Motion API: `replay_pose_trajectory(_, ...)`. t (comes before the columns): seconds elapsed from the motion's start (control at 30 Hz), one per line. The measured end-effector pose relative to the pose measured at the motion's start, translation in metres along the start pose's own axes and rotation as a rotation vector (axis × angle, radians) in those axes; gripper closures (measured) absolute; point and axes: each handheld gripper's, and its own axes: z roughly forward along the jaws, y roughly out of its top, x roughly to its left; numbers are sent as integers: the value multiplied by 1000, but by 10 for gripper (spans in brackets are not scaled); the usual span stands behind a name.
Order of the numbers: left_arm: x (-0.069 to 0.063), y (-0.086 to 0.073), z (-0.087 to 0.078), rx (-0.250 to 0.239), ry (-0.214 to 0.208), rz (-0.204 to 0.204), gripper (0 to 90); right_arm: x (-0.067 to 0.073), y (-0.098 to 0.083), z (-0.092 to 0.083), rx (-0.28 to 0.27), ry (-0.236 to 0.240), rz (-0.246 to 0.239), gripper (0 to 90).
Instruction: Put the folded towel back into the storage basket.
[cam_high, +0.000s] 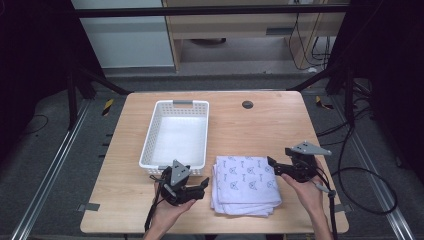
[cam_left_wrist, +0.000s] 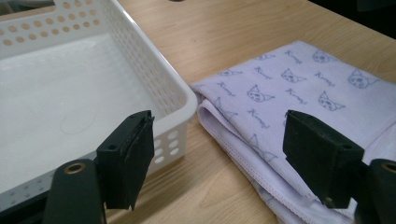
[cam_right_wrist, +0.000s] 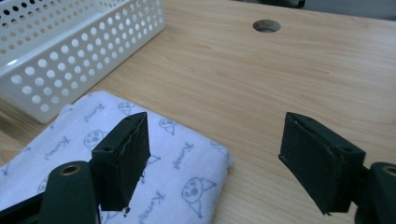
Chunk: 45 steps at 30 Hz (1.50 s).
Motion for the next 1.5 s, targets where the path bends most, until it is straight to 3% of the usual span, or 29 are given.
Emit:
replay_pose_trajectory(0.6, -21, -13, 28, 89, -30, 50, 245, -7, -18, 24, 70, -6, 10, 246)
replay_pose_trajectory(0.97, -28, -19, 45, 131, -47, 35, 257, -4, -23, 38, 110, 11, 6, 307)
replay_pose_trajectory(1.5, -34, -28, 62, 180, -21, 48, 249, -2, -31, 55, 170, -1, -16, 343)
